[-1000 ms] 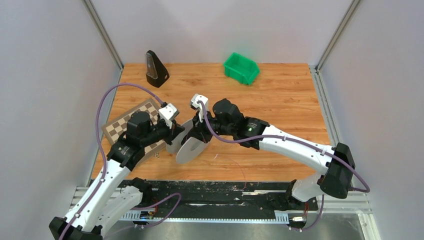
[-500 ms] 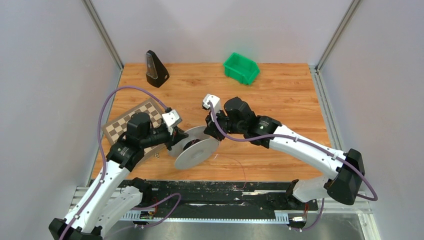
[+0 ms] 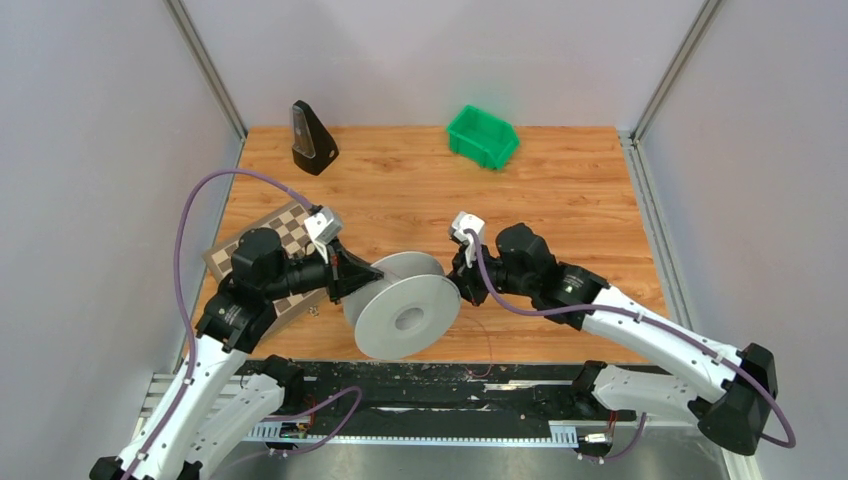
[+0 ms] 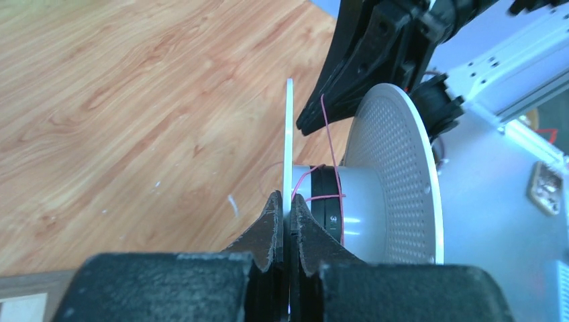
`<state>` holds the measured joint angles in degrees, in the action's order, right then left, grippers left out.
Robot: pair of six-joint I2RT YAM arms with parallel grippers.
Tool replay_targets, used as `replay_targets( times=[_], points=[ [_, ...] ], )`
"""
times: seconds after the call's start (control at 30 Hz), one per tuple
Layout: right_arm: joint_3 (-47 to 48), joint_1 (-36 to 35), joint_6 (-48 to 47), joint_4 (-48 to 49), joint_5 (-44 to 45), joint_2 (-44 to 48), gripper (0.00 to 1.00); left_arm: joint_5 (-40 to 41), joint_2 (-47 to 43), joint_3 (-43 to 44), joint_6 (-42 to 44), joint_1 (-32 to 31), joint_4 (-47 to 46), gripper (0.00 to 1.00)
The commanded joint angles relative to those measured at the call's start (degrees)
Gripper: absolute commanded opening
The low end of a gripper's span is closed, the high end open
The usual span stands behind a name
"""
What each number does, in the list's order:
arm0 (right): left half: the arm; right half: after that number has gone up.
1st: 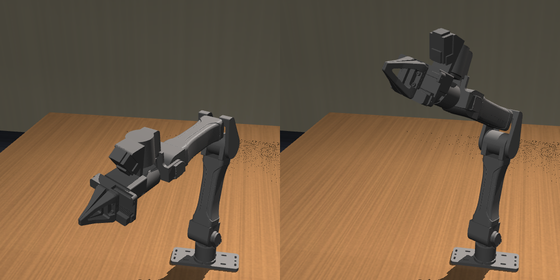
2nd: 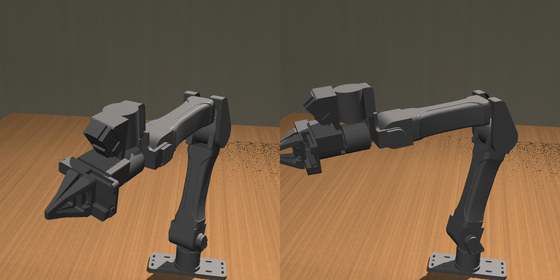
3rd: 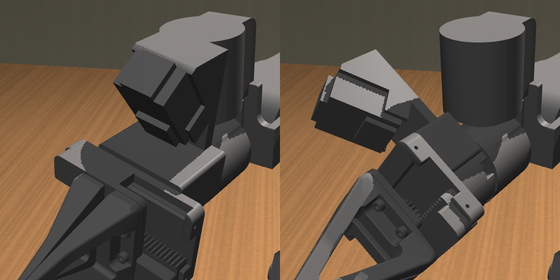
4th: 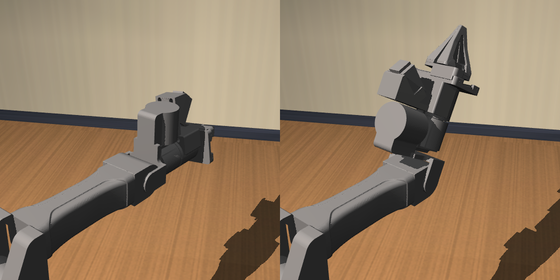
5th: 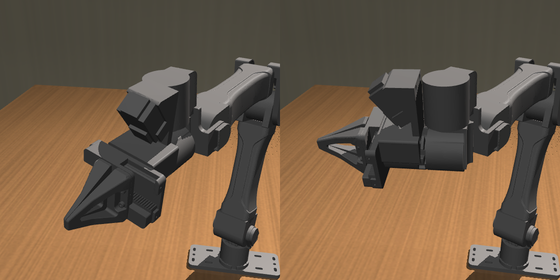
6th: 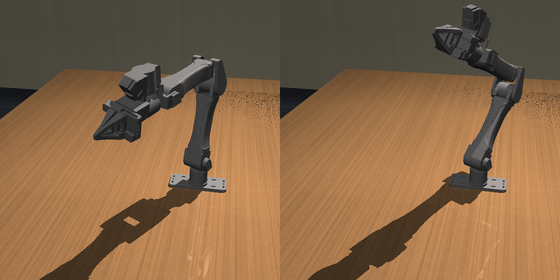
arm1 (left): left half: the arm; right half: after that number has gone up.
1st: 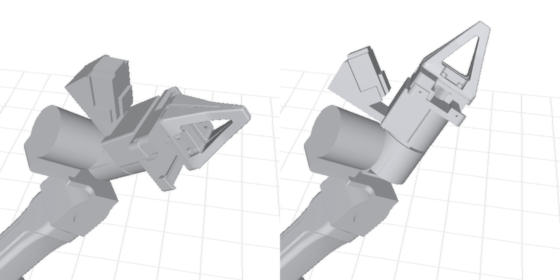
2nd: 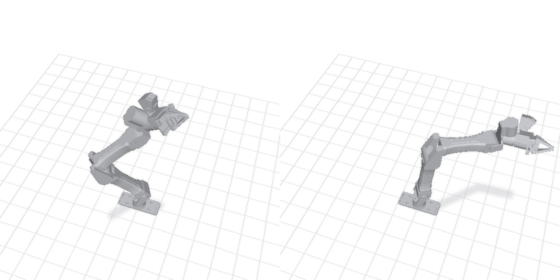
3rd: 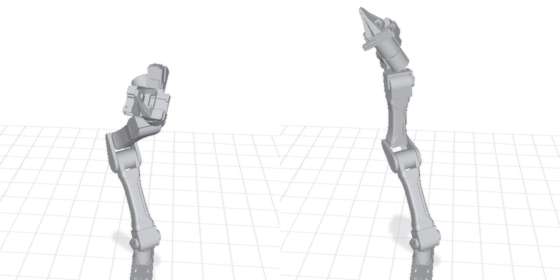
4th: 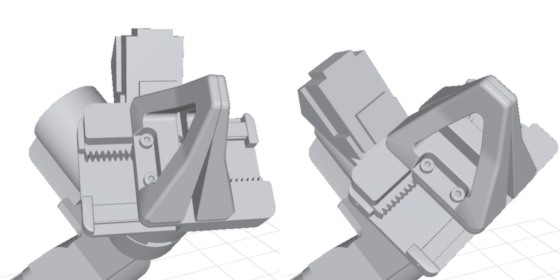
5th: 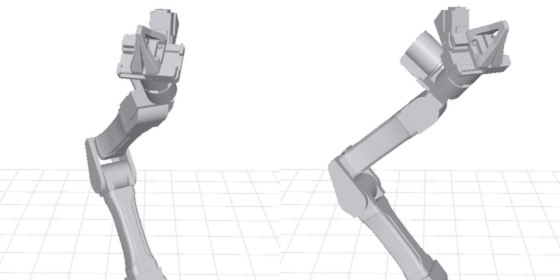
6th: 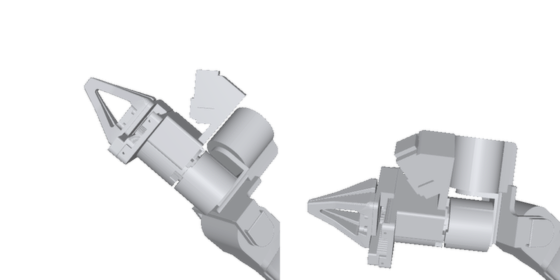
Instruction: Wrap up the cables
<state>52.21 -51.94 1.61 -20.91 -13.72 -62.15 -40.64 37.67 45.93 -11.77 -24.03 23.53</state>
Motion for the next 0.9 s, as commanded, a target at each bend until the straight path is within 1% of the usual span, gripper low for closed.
replay_targets(
  times=[0.0, 0.13, 0.3, 0.37, 0.43, 0.6, 0.73, 0.83, 0.87],
  points=[
    [-4.78, -0.28, 4.75, 9.02, -4.19, 5.25, 0.00, -1.30, -2.17, 3.79, -12.13, 0.04, -10.28, 0.00],
    [-8.59, -0.43, 6.13, 12.89, -5.44, 7.53, 0.00, 0.14, -2.40, 4.81, -17.34, 0.04, -10.89, 0.00],
    [-11.22, -0.39, 8.32, 15.78, -6.36, 9.97, 0.01, 1.85, -3.68, 3.78, -25.52, 0.04, -13.78, 0.00],
    [-13.46, -0.45, 9.93, 19.44, -7.78, 11.42, 0.05, 3.49, -4.82, 2.95, -28.95, 0.04, -15.22, 0.00],
    [-17.40, -0.90, 11.73, 25.69, -8.58, 12.73, 0.07, 6.11, -5.77, 1.62, -31.70, 0.04, -16.39, 0.00],
    [-23.33, -2.47, 15.16, 35.68, -8.70, 13.35, 0.11, 9.13, -7.21, 0.65, -33.16, 0.04, -17.86, 0.00],
    [-26.07, -3.47, 17.77, 42.49, -8.33, 11.85, 0.18, 10.80, -7.62, 0.48, -33.84, 0.04, -17.77, 0.00],
    [-26.98, -4.76, 17.89, 45.97, -6.99, 10.23, 0.29, 11.79, -7.65, -0.07, -35.40, 0.04, -19.01, 0.00],
    [-27.28, -5.01, 17.75, 47.19, -6.20, 9.65, 0.31, 11.89, -7.68, -0.19, -35.72, 0.04, -19.29, 0.00]
  ],
)
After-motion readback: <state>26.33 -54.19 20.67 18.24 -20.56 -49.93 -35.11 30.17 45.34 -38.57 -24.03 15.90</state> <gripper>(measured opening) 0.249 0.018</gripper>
